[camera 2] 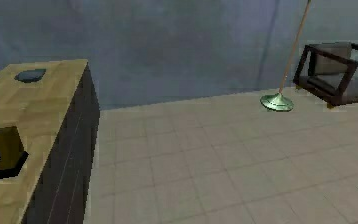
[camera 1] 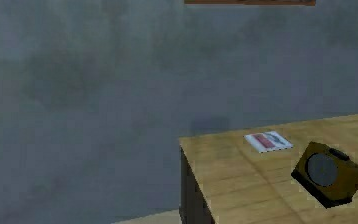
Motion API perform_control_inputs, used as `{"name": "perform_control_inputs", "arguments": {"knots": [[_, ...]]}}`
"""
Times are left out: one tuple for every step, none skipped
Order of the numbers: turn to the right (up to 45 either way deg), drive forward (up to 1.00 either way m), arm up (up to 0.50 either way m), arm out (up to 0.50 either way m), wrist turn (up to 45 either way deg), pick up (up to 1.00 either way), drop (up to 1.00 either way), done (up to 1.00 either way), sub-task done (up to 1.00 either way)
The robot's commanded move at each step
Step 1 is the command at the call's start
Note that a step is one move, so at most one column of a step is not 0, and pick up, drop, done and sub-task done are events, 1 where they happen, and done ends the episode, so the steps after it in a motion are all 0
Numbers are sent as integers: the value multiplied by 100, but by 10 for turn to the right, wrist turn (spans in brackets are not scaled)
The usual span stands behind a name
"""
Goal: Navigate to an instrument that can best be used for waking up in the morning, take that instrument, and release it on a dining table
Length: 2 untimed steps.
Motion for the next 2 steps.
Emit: {"name": "perform_control_inputs", "arguments": {"knots": [[-450,0,0,0,0,0,0,0,0],[450,0,0,0,0,0,0,0,0]]}}
